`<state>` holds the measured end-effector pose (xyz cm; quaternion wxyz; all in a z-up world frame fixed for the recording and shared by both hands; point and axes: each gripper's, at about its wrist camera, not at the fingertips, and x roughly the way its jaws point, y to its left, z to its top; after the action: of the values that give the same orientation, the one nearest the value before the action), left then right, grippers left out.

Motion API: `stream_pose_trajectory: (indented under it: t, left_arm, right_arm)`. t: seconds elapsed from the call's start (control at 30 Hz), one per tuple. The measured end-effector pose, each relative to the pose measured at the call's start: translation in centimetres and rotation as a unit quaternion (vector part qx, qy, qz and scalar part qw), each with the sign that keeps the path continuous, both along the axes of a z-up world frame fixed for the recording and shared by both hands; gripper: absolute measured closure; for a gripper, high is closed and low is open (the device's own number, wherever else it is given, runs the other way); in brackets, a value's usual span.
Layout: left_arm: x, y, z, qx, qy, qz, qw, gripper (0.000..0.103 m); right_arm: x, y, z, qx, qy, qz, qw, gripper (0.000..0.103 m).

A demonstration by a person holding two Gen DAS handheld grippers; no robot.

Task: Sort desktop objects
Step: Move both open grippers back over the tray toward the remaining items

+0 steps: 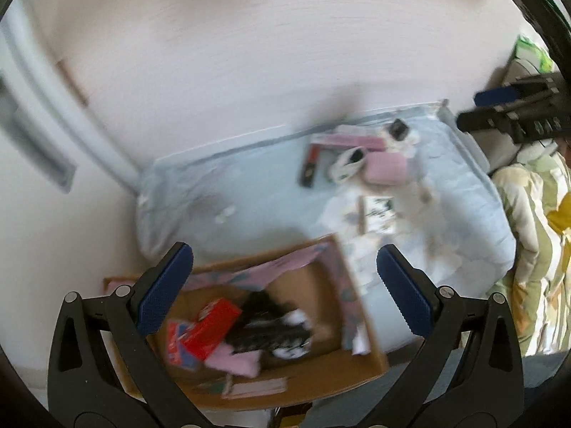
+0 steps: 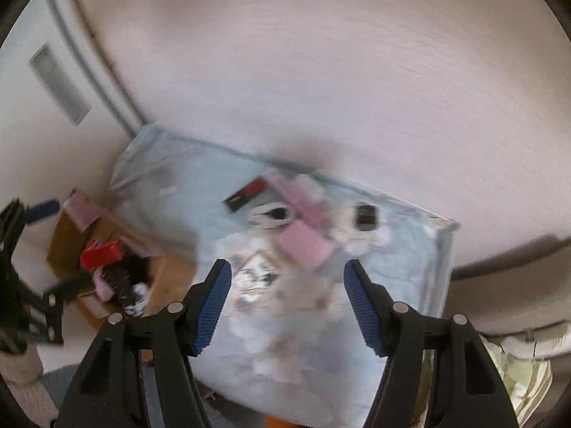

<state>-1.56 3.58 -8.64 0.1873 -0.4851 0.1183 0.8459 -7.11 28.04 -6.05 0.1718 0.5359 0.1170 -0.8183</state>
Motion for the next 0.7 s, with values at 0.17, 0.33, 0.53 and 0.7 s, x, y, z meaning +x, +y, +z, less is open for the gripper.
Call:
stream_pose_trajectory:
  t: [0.17, 0.33, 0.53, 0.7]
  left_arm:
    - [-0.5, 6.0, -1.3, 0.007, -0.017, -0.026, 0.9995, 0.0]
    - [-1.8, 10.1, -3.6, 0.007, -0.041, -0.014, 0.999, 0.0]
    - [-2.9, 13.8, -7.3, -0.011, -0.042, 0.012, 0.999, 0.0]
    - [-3.4, 15.1, -11.2, -0.021, -0.059, 0.031, 0.9976, 0.0]
  right_arm:
    - [-2.0, 4.3, -1.8, -0.001, -0.009, -0.032, 0.999, 0.042]
    - [-3.6, 7.4, -4.4, 0.006, -0.025, -0.038, 0.999, 0.042]
    - [-7.0, 9.7, -8.3, -0.009, -0.036, -0.038, 0.999, 0.042]
    - [-10.1, 9.4, -12.1, -0.003, -0.039, -0.028, 0.999, 0.042]
